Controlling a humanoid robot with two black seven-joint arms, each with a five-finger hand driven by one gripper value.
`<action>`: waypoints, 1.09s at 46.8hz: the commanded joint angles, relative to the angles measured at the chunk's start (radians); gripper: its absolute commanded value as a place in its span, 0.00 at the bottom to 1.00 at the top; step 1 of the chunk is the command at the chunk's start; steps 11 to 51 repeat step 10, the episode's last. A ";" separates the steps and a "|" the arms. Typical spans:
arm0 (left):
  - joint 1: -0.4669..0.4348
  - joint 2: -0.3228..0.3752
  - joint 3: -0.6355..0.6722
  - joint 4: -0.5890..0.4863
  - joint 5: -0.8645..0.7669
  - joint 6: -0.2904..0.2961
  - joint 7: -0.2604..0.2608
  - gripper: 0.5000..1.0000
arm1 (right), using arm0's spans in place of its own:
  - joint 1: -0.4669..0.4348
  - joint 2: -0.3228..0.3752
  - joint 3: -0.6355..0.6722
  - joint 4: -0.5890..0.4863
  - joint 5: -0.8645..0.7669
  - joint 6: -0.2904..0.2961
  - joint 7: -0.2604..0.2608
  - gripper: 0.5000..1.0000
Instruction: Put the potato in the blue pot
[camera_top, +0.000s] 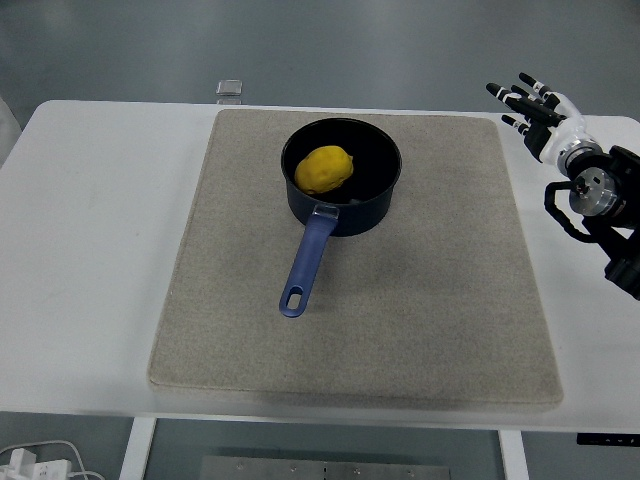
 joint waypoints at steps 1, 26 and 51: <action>0.000 0.000 0.000 0.000 -0.001 0.000 0.000 1.00 | -0.003 0.000 0.000 0.000 0.000 0.004 0.000 0.89; 0.000 0.000 0.000 0.000 0.001 0.000 0.000 1.00 | -0.003 -0.001 -0.001 0.000 -0.001 0.006 0.000 0.89; 0.000 0.000 0.000 0.000 0.001 0.000 0.000 1.00 | -0.003 -0.001 -0.001 0.000 -0.001 0.006 0.000 0.89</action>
